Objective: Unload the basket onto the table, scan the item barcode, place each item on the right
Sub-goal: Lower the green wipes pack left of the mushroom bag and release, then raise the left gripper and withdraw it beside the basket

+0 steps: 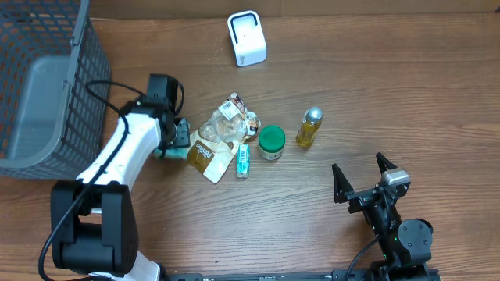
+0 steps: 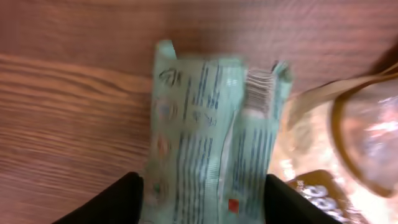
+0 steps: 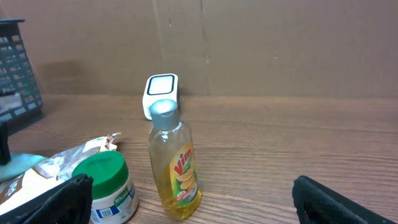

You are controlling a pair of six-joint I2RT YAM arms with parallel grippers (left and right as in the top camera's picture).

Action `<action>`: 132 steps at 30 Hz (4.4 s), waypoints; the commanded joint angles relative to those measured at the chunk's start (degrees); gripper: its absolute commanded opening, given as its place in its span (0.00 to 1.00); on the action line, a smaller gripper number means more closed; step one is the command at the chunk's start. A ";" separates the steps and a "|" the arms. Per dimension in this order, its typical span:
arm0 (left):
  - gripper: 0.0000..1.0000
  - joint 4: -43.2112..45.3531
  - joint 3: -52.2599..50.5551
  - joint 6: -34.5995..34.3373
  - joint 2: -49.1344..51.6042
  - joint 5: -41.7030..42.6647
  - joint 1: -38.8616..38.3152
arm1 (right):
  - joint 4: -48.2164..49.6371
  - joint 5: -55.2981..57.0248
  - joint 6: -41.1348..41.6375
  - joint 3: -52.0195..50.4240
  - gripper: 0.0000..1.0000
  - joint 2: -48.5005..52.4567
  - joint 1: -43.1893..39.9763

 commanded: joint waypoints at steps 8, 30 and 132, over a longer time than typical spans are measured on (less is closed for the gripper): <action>0.76 -0.48 0.83 2.01 -0.13 0.02 -0.37 | 0.28 0.52 0.15 -0.26 1.00 -0.20 0.00; 0.43 1.38 -5.86 1.31 0.24 2.82 -0.39 | 0.28 0.52 0.15 -0.26 1.00 -0.20 0.00; 1.00 -18.14 31.30 2.86 0.20 -1.57 9.75 | 0.28 0.50 0.15 -0.26 1.00 -0.20 0.00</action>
